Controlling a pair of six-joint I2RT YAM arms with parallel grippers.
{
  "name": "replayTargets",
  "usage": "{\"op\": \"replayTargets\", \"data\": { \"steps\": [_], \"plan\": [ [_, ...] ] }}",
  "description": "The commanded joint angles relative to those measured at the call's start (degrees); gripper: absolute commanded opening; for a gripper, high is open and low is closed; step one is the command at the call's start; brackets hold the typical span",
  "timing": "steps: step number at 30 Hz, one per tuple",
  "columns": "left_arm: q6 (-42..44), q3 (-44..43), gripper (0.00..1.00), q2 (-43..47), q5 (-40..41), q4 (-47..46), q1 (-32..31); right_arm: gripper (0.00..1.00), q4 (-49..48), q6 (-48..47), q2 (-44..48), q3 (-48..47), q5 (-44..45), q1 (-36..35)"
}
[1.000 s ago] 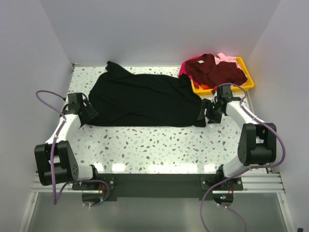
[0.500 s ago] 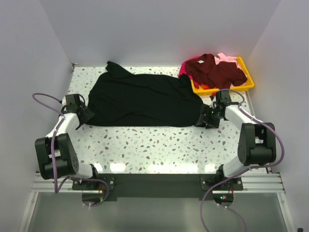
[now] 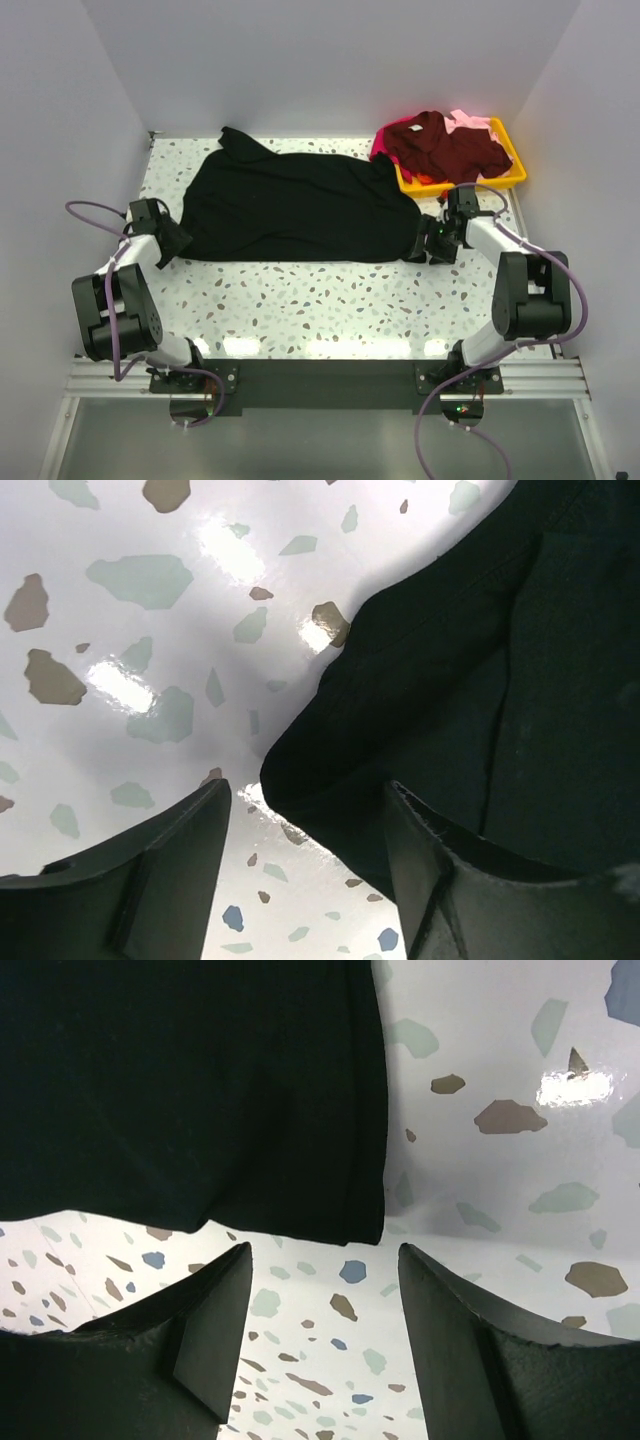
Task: Fold and stack the t-shirts
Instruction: Fold the tshirt
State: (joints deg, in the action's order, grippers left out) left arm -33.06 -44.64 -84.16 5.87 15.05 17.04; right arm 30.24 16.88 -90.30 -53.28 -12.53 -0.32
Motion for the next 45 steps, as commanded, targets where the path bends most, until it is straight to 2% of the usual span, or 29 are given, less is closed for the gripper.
{"op": "replayTargets", "data": {
  "steps": [1, 7, 10, 11, 13, 14, 16, 17, 19, 25, 30, 40, 42, 43, 44, 45],
  "plan": [
    [-0.43, 0.61, 0.66, -1.09, -3.14, -3.71, 0.98, 0.63, -2.20, 0.25, -1.72, -1.92, 1.02, 0.23],
    [-0.25, 0.70, 0.44, -1.27, -3.58, -3.97, 1.07, 0.55, -3.61, 0.17, -3.56, -1.92, 0.32, 0.23],
    [-0.16, 0.70, 0.29, -1.53, -4.11, -4.24, 1.24, 0.47, -4.13, 0.08, -4.44, -1.57, 0.49, 0.23],
    [0.01, 0.78, 0.22, -1.71, -4.72, -4.41, 1.16, 0.42, -4.22, -0.10, -4.53, -1.57, 0.58, 0.23],
    [0.19, 0.87, 0.14, -1.71, -5.34, -4.59, 1.33, 0.36, -4.05, -0.27, -4.88, -1.74, 0.58, 0.23],
    [0.27, 0.70, 0.07, -1.80, -5.60, -4.59, 1.33, 0.29, -3.96, -0.36, -4.97, -1.92, 0.58, 0.23],
    [0.36, 0.44, 0.00, -1.71, -5.60, -4.15, 1.51, 0.19, -3.00, -0.89, -4.71, -2.53, 0.93, 0.23],
    [0.45, 0.17, 0.00, -1.62, -5.52, -3.63, 1.59, 0.10, -2.64, -1.06, -4.62, -2.80, 1.19, 1.80],
    [0.63, -0.27, 0.00, -1.18, -4.99, -2.84, 1.77, 0.00, -1.33, -2.20, -3.92, -3.85, 2.68, 2.07],
    [0.63, -1.06, 0.00, 0.57, -2.71, -0.64, 1.95, 0.00, 2.45, -3.70, -1.64, -5.87, 8.21, 3.22],
    [0.45, -0.71, 0.00, 2.07, 0.28, 1.12, 2.12, 0.00, 4.47, -4.40, -0.32, -6.40, 9.54, 3.83],
    [0.10, 1.66, 0.00, 11.02, 3.63, 5.07, 2.12, 0.00, 5.88, -4.23, 0.48, -5.87, 12.36, 3.92],
    [0.45, 1.66, 0.15, 12.26, 4.06, 6.39, 2.03, 0.15, 6.32, -4.23, 0.65, -6.14, 12.36, 3.92],
    [0.54, 1.58, 0.23, 13.57, 3.98, 7.01, 2.03, 0.33, 6.76, -4.14, 1.18, -6.40, 13.75, 3.83],
    [0.54, 1.32, 0.42, 14.19, 3.89, 7.36, 2.12, 0.43, 7.02, -4.14, 1.53, -6.49, 14.37, 3.83],
    [0.54, 1.05, 0.50, 14.72, 3.89, 7.71, 2.04, 0.51, 7.46, -4.23, 2.05, -6.84, 14.99, 3.83]
  ]
}}
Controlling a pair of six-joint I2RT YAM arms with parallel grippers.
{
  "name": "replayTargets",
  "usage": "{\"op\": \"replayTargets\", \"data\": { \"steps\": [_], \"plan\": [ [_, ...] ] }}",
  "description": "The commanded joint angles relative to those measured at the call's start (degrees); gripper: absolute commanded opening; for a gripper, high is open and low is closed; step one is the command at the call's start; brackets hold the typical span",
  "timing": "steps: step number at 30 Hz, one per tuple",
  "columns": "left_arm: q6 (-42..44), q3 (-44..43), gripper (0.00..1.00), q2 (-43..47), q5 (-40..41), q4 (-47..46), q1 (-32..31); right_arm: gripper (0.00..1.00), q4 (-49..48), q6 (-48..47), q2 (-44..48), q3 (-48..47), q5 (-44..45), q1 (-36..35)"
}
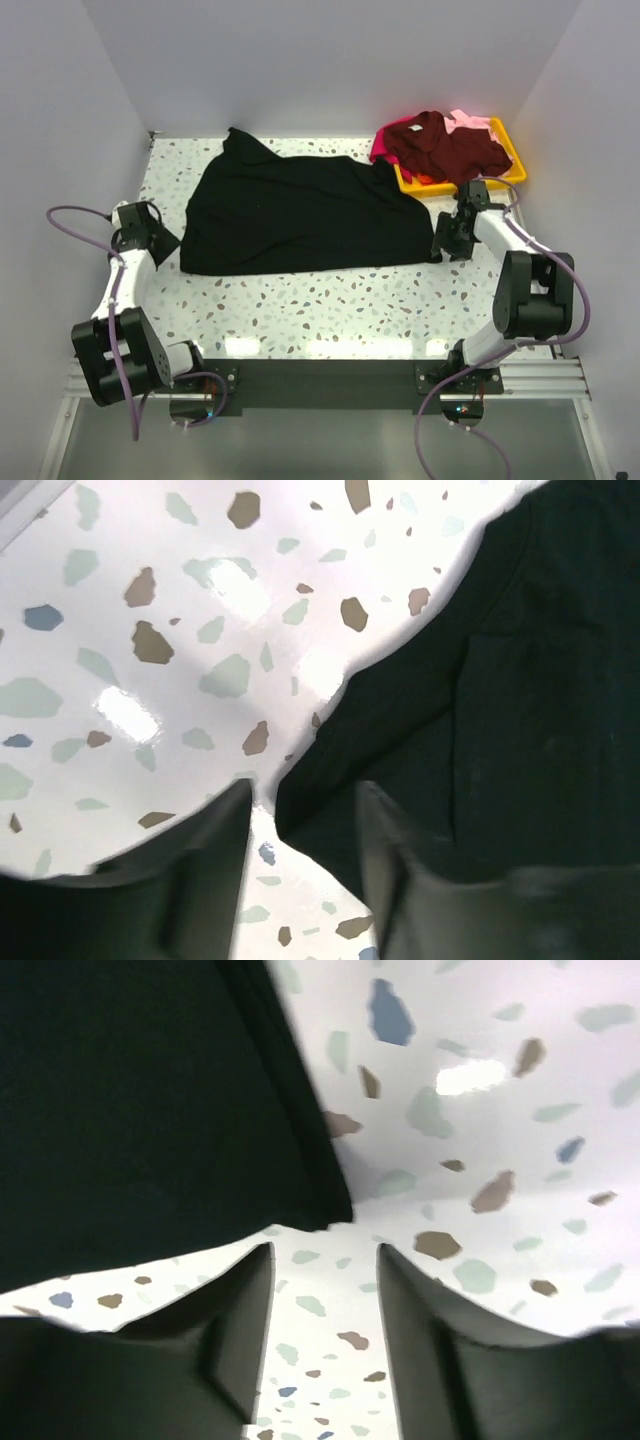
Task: Fold and stack the t-shirts
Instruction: Fold the tshirt
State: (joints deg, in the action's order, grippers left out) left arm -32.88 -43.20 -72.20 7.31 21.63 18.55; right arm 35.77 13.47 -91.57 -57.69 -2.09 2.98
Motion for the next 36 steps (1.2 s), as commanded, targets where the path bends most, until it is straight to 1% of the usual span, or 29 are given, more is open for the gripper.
{"op": "replayTargets", "data": {
  "steps": [1, 2, 5, 8, 11, 12, 13, 15, 17, 19, 22, 23, 27, 28, 31, 32, 36],
  "plan": [
    [0.45, -1.26, 0.56, 3.64, 2.53, 1.66, 0.53, 0.56, 2.11, -0.73, 3.76, -2.60, 5.68, 0.53],
    [0.89, -1.97, 0.66, 4.08, 3.05, 2.62, 0.53, 0.62, 2.46, -0.73, 5.07, -2.86, 5.78, 0.45],
    [1.51, -3.99, 0.74, 5.67, 3.41, 4.21, 0.53, 0.66, 2.99, -0.73, 7.19, -3.22, 5.26, 0.36],
    [0.63, -4.79, 0.75, 7.43, 2.36, 4.04, -0.35, 0.68, 1.50, -0.56, 9.83, -3.04, 2.89, -0.87],
    [-1.74, -5.23, 0.76, 7.78, 5.51, 3.51, -5.96, 0.68, -0.70, 0.32, 9.40, -4.09, -0.88, -2.10],
    [-2.35, -5.49, 0.76, 7.52, 6.74, 3.34, -10.59, 0.68, -1.22, 0.85, 8.70, -4.62, -3.25, -2.45],
    [-3.67, -5.93, 0.76, 6.30, 7.53, 2.99, -12.46, 0.68, -1.49, 1.20, 7.38, -5.06, -4.40, -4.11],
    [-4.64, -5.76, 0.77, 4.80, 5.71, 1.58, -14.84, 0.68, -2.71, 2.17, 6.23, -6.11, -5.55, -6.22],
    [-5.61, -5.05, 0.77, 2.52, 3.42, -1.23, -15.47, 0.68, -3.42, 3.13, 4.30, -6.99, -5.73, -10.00],
    [-6.22, -4.61, 0.77, 0.50, 2.89, -3.59, -16.70, 0.68, -5.44, 4.10, 2.90, -7.26, -8.71, -12.55],
    [-6.31, -5.05, 0.77, -2.84, 2.18, -6.32, -18.11, 0.68, -9.48, 6.65, 0.35, -6.82, -12.49, -14.66],
    [-6.40, -5.05, 0.77, -3.72, 1.57, -7.12, -19.85, 0.68, -10.19, 7.35, -1.31, -7.08, -12.59, -15.19],
    [-6.32, -3.66, 0.77, -8.82, -2.29, -13.09, -20.74, 0.68, -11.51, 7.62, -6.42, -9.54, -12.59, -18.36],
    [-5.97, -3.04, 0.77, -10.66, -4.30, -16.84, -20.66, 0.68, -11.69, 7.71, -7.56, -10.07, -12.07, -19.41],
    [-6.31, -1.89, 0.77, -14.01, -5.03, -20.29, -20.65, 0.67, -12.65, 7.71, -11.87, -11.21, -11.36, -20.65],
    [-6.40, -1.54, 0.77, -14.54, -5.03, -20.74, -20.65, 0.67, -12.57, 7.71, -13.70, -11.30, -11.27, -20.82],
    [-5.88, -0.13, 0.78, -17.44, -3.98, -20.75, -20.48, 0.67, -13.09, 7.79, -16.00, -10.07, -10.22, -22.31]
  ]
}}
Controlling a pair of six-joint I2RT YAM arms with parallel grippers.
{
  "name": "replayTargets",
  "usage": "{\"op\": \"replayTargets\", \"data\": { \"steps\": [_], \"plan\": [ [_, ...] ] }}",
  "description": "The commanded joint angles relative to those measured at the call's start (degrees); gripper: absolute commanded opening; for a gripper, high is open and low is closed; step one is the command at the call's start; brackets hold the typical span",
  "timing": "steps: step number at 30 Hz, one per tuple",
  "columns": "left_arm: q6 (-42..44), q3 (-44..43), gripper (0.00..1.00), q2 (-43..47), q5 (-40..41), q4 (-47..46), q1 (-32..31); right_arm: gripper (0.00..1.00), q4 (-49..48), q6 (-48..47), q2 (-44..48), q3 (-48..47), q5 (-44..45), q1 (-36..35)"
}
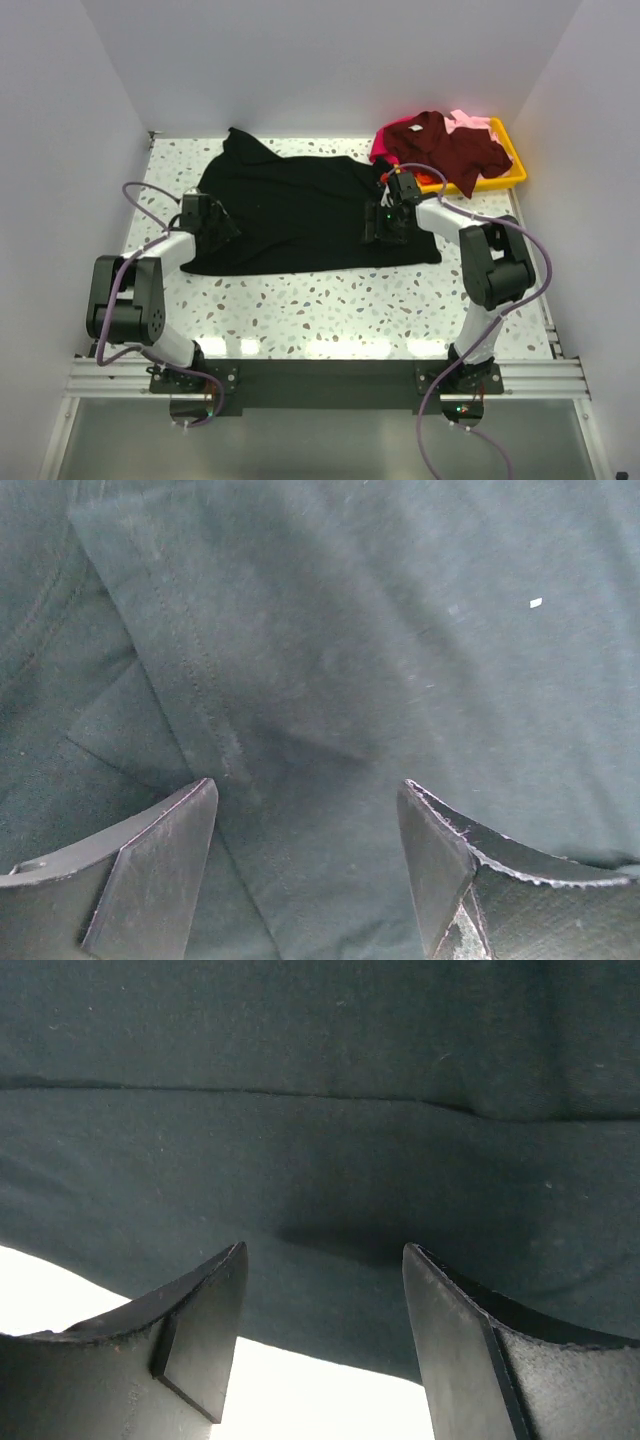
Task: Fold and stack the t-shirts
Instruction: Fold the tshirt
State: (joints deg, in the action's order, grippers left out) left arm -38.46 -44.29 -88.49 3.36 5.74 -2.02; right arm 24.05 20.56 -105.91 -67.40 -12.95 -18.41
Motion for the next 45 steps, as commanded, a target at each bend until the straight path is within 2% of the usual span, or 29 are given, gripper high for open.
{"op": "replayTargets", "data": {
  "steps": [1, 8, 23, 27, 34, 39, 45],
  "plan": [
    [-0.30, 1.14, 0.78, -1.68, 0.42, -4.51, 0.35, 0.67, -1.38, 0.71, -1.84, 0.24, 0.73, -1.18],
    [-0.57, 7.02, 0.78, -0.82, -2.57, -3.98, 8.95, 0.67, -1.46, 1.85, -1.50, 5.78, 1.35, -5.75],
    [1.72, 14.84, 0.78, 14.65, 6.92, 3.75, 9.40, 0.67, -0.41, 6.51, 10.28, 18.96, 3.81, -12.87],
    [1.90, 14.24, 0.83, 18.86, 7.02, 5.51, 9.40, 0.67, -0.33, 6.95, 13.44, 20.90, 3.63, -13.40],
    [3.12, 6.33, 0.90, 26.25, 7.63, 13.50, 9.32, 0.69, 4.42, 6.08, 19.32, 16.08, 5.13, -13.75],
    [3.48, 6.06, 0.88, 31.61, 9.03, 18.77, 7.22, 0.70, 5.39, 6.34, 23.72, 15.63, 5.22, -13.58],
    [-0.90, 10.45, 0.83, 33.90, 12.55, 23.69, -2.89, 0.70, 3.28, 6.43, 24.61, 16.33, 3.72, -13.67]
  ]
}}
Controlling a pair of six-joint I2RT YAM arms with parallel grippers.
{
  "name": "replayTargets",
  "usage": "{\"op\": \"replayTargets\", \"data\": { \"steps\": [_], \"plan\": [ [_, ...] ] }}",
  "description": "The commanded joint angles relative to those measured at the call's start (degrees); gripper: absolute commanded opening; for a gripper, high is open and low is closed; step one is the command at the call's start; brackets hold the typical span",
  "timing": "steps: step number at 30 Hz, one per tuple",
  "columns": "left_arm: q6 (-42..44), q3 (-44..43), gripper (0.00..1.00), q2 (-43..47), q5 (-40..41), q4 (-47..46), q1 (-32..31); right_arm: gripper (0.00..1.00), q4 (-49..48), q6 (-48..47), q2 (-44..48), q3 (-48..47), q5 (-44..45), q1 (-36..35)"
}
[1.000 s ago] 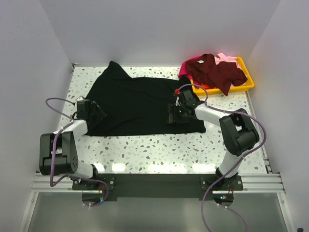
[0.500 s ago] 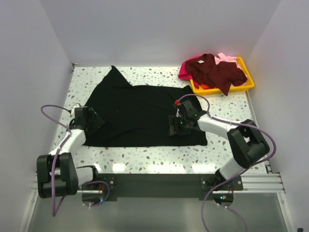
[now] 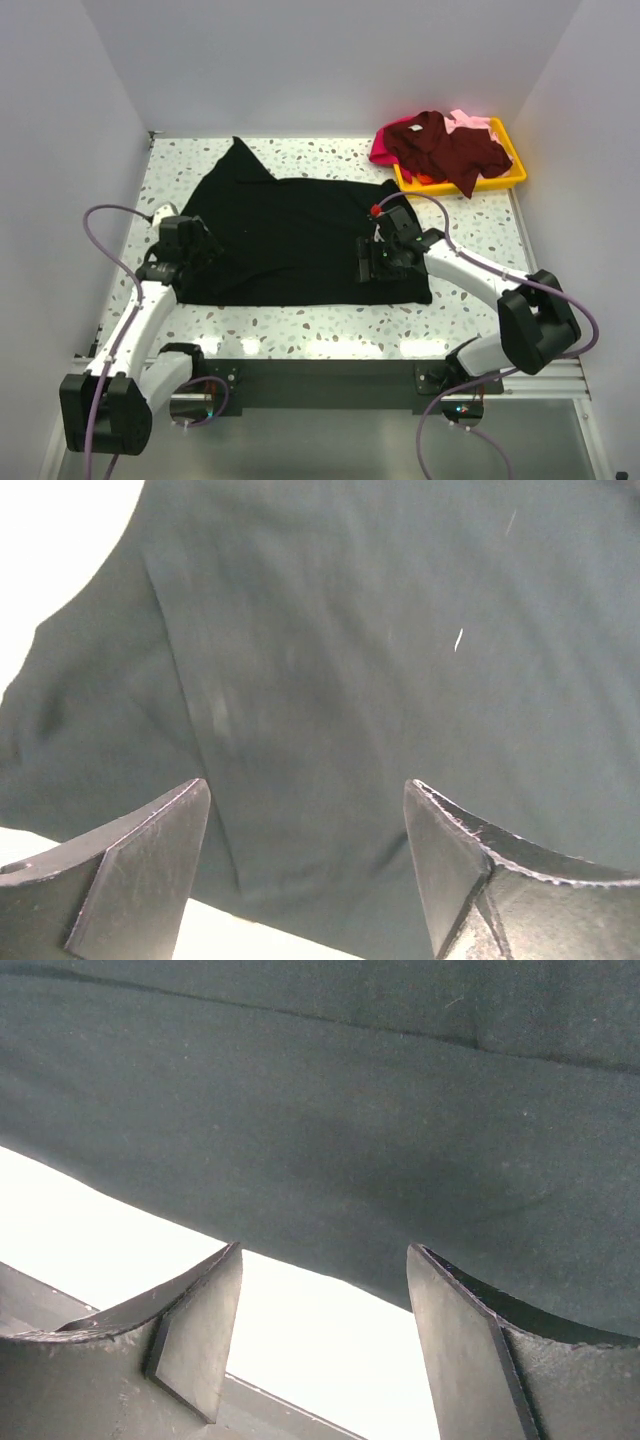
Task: Fold and stack the t-shirts
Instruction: Fold the tshirt
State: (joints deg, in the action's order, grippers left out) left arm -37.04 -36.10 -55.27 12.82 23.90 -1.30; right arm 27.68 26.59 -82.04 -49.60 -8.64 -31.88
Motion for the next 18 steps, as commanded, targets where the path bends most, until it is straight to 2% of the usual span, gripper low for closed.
{"op": "replayTargets", "data": {
  "steps": [1, 6, 18],
  "plan": [
    [-3.03, 3.22, 0.83, 0.86, 4.22, 6.15, -6.14, 0.70, -0.70, 0.39, 0.57, -1.20, -0.85, -0.20],
    [-7.60, 3.23, 0.81, 0.43, 7.83, 9.85, -12.67, 0.70, -3.33, 0.57, 0.65, 0.99, -2.51, -0.20],
    [-10.77, 5.77, 0.72, -1.87, 8.62, 9.50, -14.78, 0.71, -5.01, 0.39, 3.46, 5.39, -2.96, -0.11]
  ]
}}
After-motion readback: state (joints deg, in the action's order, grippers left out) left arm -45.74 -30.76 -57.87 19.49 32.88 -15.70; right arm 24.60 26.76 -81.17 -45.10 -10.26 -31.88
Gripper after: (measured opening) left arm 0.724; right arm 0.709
